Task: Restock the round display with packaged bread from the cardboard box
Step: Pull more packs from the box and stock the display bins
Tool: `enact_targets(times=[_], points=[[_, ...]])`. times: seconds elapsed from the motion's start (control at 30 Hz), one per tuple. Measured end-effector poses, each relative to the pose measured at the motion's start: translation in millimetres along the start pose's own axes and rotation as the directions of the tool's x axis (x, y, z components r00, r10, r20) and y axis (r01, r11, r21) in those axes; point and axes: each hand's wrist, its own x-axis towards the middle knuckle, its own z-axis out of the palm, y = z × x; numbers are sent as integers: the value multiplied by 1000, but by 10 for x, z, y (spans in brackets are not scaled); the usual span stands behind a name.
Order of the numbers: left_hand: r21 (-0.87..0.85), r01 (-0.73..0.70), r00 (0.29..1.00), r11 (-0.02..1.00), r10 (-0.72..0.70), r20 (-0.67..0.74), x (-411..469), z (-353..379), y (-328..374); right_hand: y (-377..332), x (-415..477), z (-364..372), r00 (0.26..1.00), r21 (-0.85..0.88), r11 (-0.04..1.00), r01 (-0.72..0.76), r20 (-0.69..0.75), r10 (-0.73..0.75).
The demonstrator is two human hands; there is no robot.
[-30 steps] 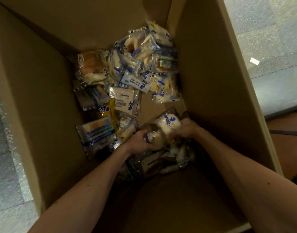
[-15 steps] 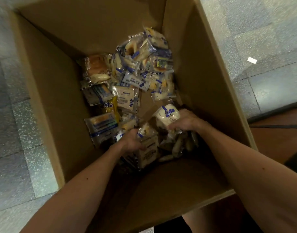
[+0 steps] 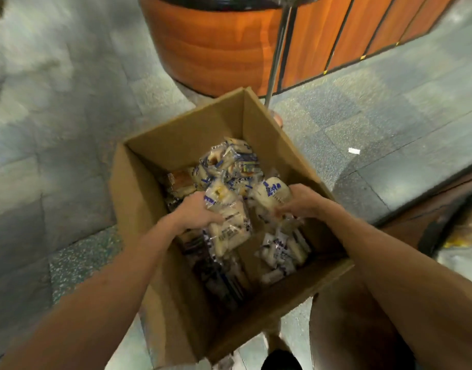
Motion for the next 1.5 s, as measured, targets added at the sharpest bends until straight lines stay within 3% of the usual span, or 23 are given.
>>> enact_targets(times=[0.13, 0.37, 0.53, 0.8, 0.97, 1.13, 1.2, 1.3, 1.5], points=[[87, -172, 982, 981, 177, -58, -508, -385, 432, -250, -738, -307, 997, -100, 994, 32, -70, -40], [165, -395, 917, 904, 399, 6, -1062, -535, 1281, -191, -2293, -793, 948, 33, 999, 22, -317, -10], [55, -551, 834, 833, 548, 64, -1580, -165, 2054, 185, -3406, -922, 866, 201, 978, 60, -497, 49], [-108, -674, 696, 731, 677, 238, -2557, 914, 2889, 1139, -5191, -530, 679, 546, 813, 201, -676, 286], [-215, -680, 633, 701, 709, 310, -3160, 1747, 3127, 1727, -6031, 50, 582, 731, 590, 344, -658, 477], [-403, -581, 589, 707, 707, 391, -3853, 2576, 3140, 2048, -6808, 745, 495, 778, 330, 534, -604, 625], [-469, -515, 576, 718, 694, 431, -4102, 2898, 3075, 2112, -7065, 1034, 479, 743, 194, 641, -584, 655], [-539, -399, 568, 742, 662, 490, -4348, 3372, 2967, 2269, -7327, 1445, 556, 641, -123, 758, -534, 637], [-587, -279, 543, 760, 629, 556, -4807, 4280, 2707, 2563, -7578, 2239, 535, 372, -394, 840, -455, 712]])
